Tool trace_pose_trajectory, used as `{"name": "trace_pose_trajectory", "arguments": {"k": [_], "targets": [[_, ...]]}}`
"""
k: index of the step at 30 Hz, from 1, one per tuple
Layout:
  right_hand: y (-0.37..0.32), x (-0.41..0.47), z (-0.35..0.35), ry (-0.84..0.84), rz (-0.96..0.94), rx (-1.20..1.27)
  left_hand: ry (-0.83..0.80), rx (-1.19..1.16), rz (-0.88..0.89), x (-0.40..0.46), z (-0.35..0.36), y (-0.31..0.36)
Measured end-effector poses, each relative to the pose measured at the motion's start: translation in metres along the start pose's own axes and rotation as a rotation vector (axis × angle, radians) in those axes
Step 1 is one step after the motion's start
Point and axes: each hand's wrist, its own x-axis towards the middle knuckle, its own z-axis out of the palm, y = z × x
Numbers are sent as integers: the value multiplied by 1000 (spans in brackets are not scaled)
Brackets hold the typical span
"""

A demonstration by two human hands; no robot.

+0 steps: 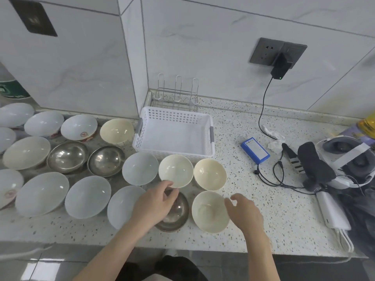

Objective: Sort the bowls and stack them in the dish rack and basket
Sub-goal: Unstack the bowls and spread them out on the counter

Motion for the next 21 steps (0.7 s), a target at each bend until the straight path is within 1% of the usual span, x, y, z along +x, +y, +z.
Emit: {"name": "trace_pose_trajectory", "arguments": {"k": [3, 4, 6, 11, 15, 19, 21], "targets": [[-38, -9, 0, 190, 63, 47, 60, -68, -49, -5, -35, -30], [-52, -12, 1, 228, 59, 70, 78, -91, -67, -9, -46, -41], [-84, -20, 7, 223, -2, 90, 111, -147, -110, -18, -68, -66], [-178, -63, 54, 93, -245, 164, 206, -308, -217, -48, -123, -144], [-254, -113, 116, -51, -360, 220, 264, -386, -262, -81, -169, -217], [-330, -174, 180, -207, -510, 255, 328, -543, -304, -114, -216, -294], [-364, -204, 208, -289, -556, 241, 358, -629, -334, -129, -237, -328]]}}
